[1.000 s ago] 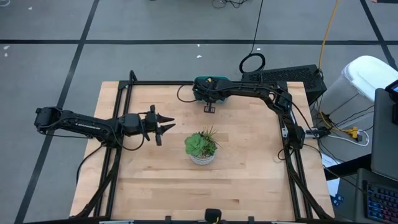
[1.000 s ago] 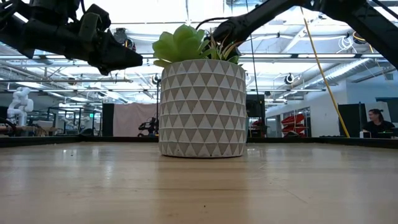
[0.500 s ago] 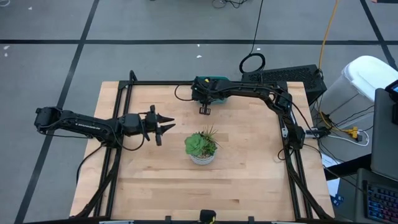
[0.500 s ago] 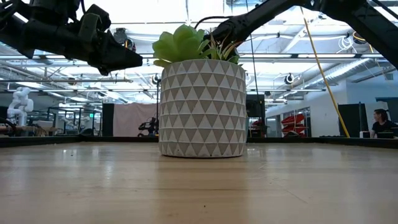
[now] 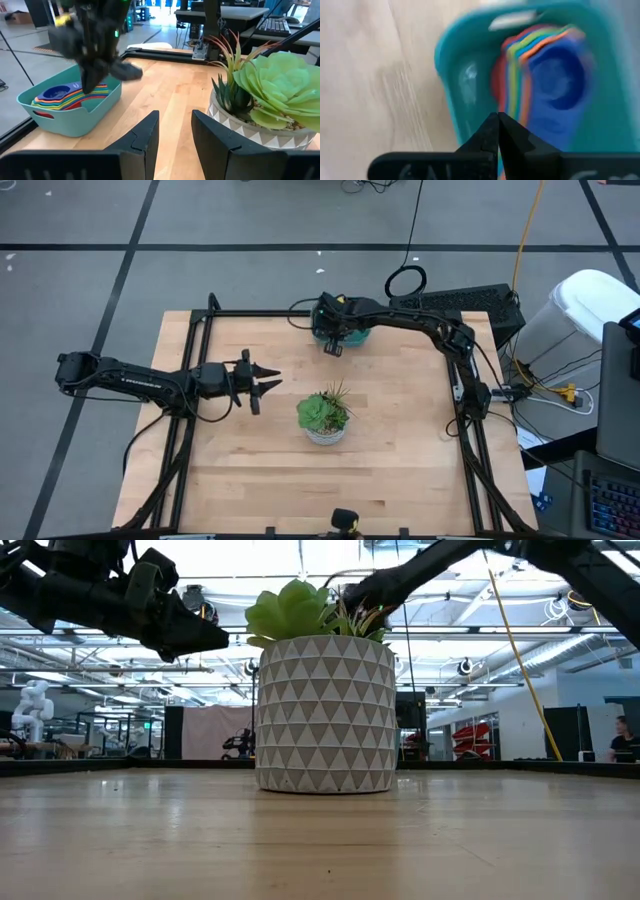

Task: Nest measuring cups in basket
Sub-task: Return to Home Position

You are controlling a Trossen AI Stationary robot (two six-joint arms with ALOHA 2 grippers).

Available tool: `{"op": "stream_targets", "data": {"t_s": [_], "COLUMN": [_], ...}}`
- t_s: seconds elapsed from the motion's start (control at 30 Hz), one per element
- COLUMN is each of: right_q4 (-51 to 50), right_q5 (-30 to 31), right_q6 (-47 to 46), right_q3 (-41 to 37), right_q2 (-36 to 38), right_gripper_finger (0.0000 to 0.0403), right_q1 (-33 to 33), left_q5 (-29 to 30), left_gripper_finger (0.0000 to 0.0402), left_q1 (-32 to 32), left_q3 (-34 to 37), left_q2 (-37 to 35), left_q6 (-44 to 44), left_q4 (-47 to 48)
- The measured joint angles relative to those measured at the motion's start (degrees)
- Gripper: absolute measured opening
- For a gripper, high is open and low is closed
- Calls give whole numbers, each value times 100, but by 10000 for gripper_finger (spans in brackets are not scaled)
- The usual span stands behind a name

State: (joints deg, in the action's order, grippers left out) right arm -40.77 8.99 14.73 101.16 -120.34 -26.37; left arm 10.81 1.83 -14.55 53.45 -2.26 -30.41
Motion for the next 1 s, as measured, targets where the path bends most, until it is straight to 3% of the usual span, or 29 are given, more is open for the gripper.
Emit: {"op": "stream_targets", "data": {"t_s": [0.23,0.53,0.8,1.0], "right_q4": [-326,-1012,-1274,-1367], "right_q5": [50,1085,1043,720], "right_q6": [-172,-411,-863,-1509], "right_q3": [6,-170,-1640,-2488], "right_q2": [550,1476,3185,4769], "right_gripper_finger": [0,0,0,0], "right_q1": [70,33,-63,168], "left_q5": [0,0,2,-278], "left_gripper_finger": [118,118,118,118], "left_q1": [2,2,2,2], "left_q3": [0,0,2,-269], "left_q2": [0,0,-137,-1053], "left_q6": [48,31,66,203], "left_q4": [24,32,356,1336]}}
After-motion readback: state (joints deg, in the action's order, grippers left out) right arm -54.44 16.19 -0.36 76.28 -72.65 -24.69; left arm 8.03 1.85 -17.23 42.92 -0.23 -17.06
